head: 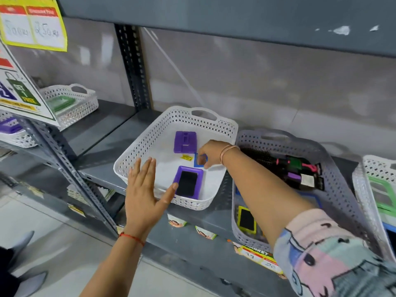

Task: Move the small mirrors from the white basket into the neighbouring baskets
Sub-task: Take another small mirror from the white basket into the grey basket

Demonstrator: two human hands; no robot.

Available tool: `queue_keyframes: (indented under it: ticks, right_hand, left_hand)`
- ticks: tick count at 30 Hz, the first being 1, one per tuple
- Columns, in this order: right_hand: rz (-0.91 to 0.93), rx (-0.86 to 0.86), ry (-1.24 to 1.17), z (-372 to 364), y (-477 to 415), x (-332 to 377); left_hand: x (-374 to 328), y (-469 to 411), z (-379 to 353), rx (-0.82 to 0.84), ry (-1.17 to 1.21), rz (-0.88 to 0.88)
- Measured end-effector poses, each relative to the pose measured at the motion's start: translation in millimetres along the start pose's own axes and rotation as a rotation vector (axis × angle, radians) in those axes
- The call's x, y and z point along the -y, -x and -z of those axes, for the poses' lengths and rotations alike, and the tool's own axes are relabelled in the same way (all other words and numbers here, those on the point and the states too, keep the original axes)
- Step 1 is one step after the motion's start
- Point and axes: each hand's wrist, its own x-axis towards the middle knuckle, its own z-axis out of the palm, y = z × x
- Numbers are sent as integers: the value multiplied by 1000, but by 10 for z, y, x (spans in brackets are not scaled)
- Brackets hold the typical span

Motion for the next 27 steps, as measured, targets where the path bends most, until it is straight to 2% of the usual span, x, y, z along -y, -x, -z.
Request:
queue_keyframes:
  ticks: [6, 14, 21, 24, 27]
  right_hand:
    - [-16, -46, 85, -85, -152, 44]
    - [-51, -74, -64, -115, -152, 7]
    - [55, -499, -591, 162, 449, -80]
    - [59, -642, -660, 198, 893, -109]
    - [-28, -716, -691, 26, 1418, -218]
  left_hand:
    - [-7, 8, 8, -7, -6, 0]
    - [-26, 14, 16, 9, -26, 12]
    - [-35, 28, 61, 42, -52, 8]
    - [-38, 19, 72, 65, -85, 6]
    - [-33, 18, 77, 77, -101, 6]
